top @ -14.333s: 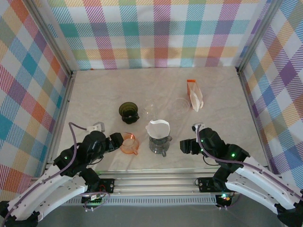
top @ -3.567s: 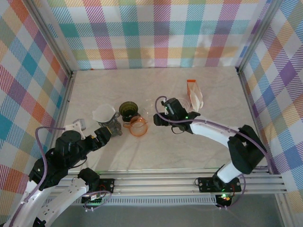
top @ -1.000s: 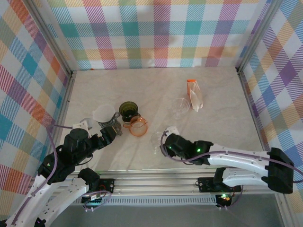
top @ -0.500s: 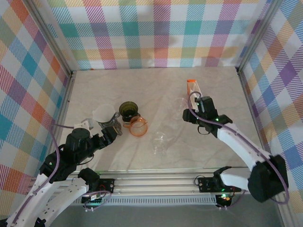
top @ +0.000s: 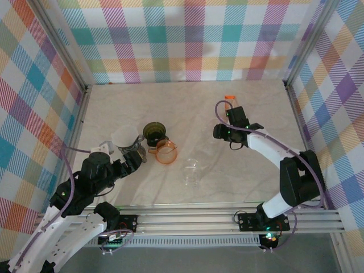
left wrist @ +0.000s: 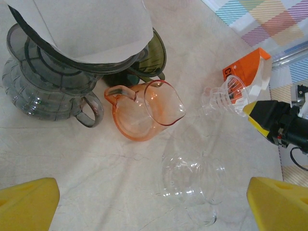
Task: Place the coffee filter in the dripper
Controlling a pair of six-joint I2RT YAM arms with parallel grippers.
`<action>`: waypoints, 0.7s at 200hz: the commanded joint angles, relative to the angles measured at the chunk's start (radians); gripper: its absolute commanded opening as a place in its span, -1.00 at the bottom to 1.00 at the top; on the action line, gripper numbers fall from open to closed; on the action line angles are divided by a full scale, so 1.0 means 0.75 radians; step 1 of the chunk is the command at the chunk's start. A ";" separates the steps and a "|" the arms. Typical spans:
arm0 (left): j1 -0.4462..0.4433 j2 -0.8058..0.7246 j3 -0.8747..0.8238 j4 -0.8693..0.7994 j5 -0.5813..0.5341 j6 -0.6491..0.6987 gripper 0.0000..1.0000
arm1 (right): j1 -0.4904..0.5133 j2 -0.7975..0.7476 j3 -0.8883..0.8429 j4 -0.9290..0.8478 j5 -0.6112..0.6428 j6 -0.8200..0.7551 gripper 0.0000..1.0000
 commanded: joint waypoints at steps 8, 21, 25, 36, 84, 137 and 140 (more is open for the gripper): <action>0.013 0.015 -0.002 0.029 0.016 0.013 1.00 | -0.031 0.097 0.086 0.012 0.003 0.058 0.26; 0.013 0.018 0.001 0.029 0.013 0.012 1.00 | -0.034 0.139 0.119 -0.010 -0.007 0.056 0.21; 0.013 0.018 -0.001 0.029 0.014 0.012 1.00 | -0.034 0.150 0.128 -0.016 -0.008 0.054 0.19; 0.014 0.018 0.001 0.030 0.012 0.013 1.00 | -0.035 0.170 0.141 -0.021 -0.017 0.049 0.10; 0.014 0.024 0.002 0.031 0.013 0.017 1.00 | -0.040 0.193 0.147 -0.036 -0.066 0.012 -0.44; 0.013 0.027 -0.004 0.039 0.027 0.010 1.00 | -0.041 0.176 0.114 -0.040 -0.086 -0.028 -0.81; 0.013 0.026 -0.005 0.039 0.029 0.008 1.00 | -0.041 0.172 0.113 -0.041 -0.088 -0.029 -0.83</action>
